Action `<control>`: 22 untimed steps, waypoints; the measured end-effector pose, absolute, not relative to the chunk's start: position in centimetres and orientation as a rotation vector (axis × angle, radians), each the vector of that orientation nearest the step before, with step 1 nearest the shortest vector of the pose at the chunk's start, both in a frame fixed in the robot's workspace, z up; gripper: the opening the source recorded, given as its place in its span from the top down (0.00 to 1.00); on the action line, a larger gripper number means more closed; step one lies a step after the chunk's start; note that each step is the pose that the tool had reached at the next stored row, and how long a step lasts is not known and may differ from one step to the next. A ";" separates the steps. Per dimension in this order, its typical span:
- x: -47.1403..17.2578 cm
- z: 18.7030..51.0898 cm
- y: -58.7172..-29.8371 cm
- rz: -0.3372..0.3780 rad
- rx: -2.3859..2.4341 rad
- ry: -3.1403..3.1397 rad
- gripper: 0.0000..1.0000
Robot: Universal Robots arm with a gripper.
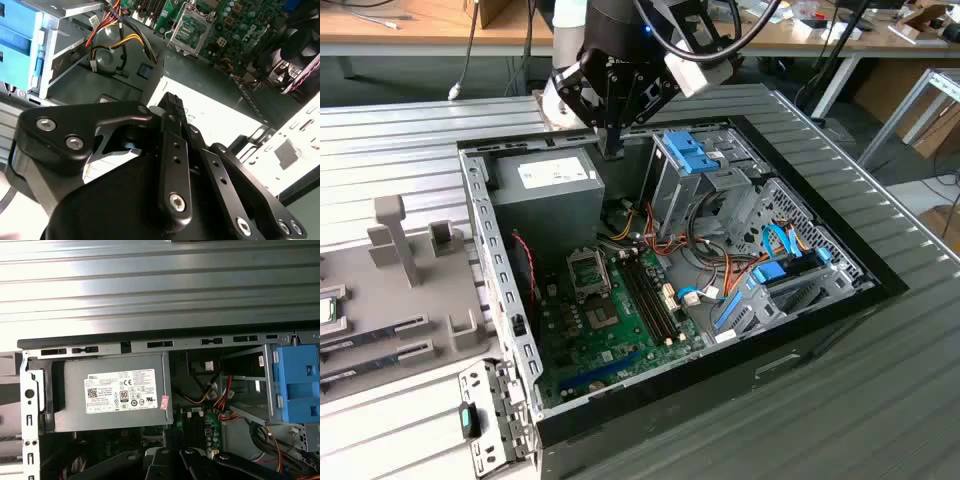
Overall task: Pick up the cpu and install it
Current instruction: 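Reach for the cpu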
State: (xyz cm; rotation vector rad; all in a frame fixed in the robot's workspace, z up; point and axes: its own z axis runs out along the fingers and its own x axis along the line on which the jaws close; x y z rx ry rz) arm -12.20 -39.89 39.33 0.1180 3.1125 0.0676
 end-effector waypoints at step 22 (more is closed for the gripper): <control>-12.8 39.3 -39.9 0.068 0.118 3.113 0.89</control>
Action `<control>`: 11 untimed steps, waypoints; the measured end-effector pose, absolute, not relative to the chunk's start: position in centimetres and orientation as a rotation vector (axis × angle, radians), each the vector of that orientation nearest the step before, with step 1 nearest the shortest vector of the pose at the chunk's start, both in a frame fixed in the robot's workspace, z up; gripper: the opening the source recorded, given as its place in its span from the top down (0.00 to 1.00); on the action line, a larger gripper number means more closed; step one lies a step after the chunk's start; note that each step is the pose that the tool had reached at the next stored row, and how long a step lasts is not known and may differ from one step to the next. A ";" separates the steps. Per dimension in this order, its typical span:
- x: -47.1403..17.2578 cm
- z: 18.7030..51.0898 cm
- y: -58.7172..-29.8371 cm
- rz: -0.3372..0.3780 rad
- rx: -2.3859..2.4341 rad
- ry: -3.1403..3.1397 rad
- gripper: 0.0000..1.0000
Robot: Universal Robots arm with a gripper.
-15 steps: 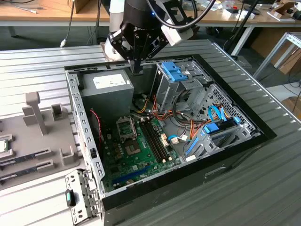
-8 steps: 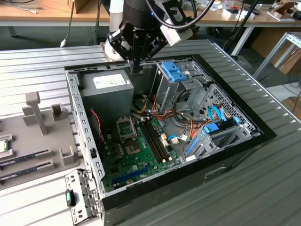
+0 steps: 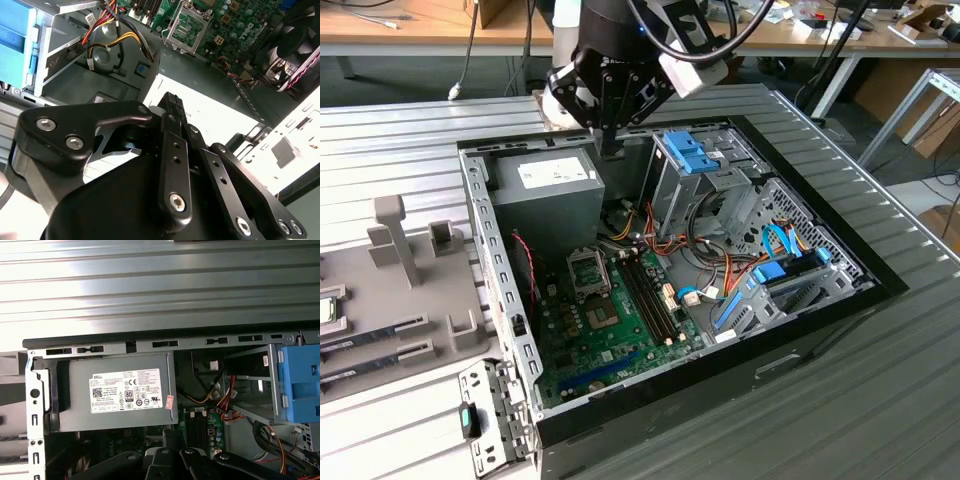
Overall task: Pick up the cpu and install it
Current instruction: 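Reach for the cpu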
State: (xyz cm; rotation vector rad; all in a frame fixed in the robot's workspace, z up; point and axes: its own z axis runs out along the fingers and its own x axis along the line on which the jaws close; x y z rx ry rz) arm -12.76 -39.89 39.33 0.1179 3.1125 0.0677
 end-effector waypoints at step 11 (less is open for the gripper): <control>-13.0 39.3 -39.9 0.068 0.118 3.112 0.89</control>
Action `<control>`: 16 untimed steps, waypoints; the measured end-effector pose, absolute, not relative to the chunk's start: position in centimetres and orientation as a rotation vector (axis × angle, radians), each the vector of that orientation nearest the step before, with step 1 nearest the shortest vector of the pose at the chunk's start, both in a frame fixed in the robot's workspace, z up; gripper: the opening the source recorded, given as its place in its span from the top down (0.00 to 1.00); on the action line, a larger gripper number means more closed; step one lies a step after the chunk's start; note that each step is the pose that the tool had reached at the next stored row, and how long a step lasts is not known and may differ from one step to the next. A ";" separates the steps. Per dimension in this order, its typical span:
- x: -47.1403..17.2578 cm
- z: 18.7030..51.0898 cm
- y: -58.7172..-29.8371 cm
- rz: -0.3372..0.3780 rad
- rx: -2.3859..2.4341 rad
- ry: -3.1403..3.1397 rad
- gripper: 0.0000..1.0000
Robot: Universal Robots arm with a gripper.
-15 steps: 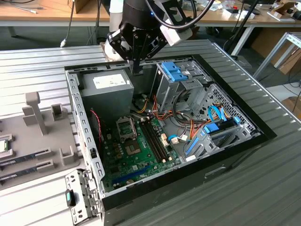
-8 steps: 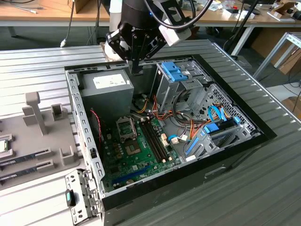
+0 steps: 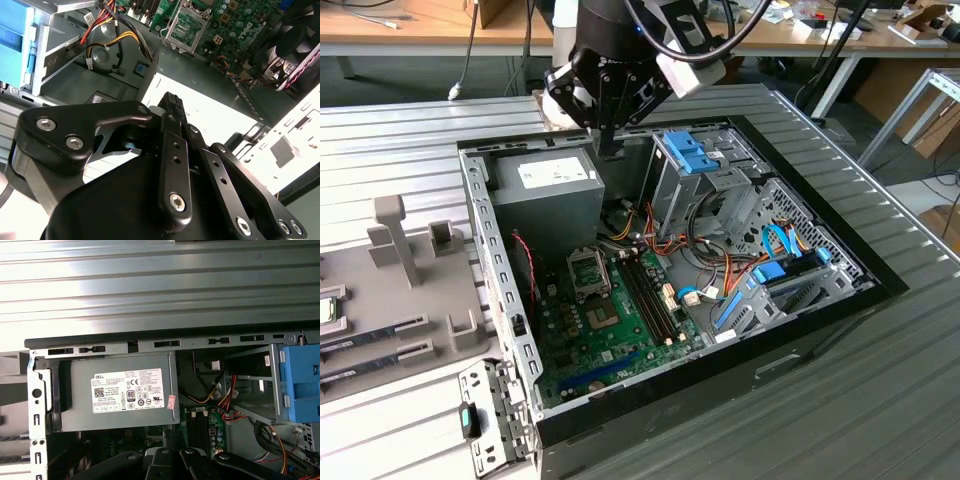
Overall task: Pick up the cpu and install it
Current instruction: 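Reach for the cpu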
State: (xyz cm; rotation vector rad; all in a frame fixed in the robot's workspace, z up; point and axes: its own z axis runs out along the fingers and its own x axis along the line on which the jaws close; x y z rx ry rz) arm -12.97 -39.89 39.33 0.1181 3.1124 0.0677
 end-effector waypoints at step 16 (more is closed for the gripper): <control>-13.3 39.3 -39.9 0.068 0.118 3.113 0.89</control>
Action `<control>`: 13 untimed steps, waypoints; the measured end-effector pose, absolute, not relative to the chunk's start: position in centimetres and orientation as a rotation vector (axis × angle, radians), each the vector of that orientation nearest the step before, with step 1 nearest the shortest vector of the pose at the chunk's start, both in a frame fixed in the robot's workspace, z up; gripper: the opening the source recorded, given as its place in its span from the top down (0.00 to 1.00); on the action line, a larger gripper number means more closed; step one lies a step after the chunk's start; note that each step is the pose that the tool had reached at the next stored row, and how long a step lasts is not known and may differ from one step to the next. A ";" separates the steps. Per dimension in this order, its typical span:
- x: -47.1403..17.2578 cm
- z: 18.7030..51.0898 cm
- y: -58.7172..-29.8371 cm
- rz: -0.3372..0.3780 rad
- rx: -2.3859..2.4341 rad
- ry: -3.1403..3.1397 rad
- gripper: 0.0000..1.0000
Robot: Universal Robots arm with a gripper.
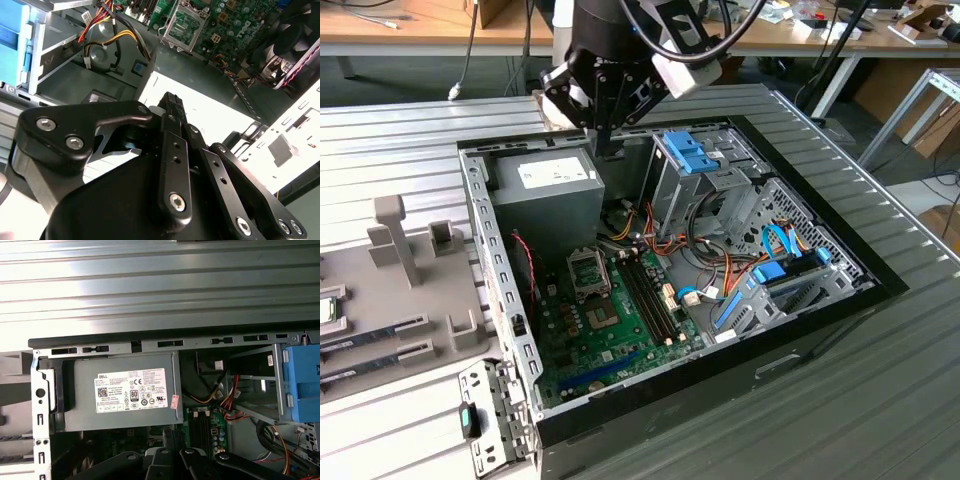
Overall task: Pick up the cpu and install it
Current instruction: 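Reach for the cpu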
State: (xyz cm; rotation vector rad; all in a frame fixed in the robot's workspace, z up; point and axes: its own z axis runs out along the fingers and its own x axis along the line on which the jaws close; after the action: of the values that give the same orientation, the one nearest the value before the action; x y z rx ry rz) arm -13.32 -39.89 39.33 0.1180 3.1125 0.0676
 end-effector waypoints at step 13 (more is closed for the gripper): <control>-13.9 39.3 -39.9 0.068 0.118 3.112 0.89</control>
State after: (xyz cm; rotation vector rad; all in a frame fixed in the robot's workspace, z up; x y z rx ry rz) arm -13.87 -39.89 39.33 0.1180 3.1125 0.0676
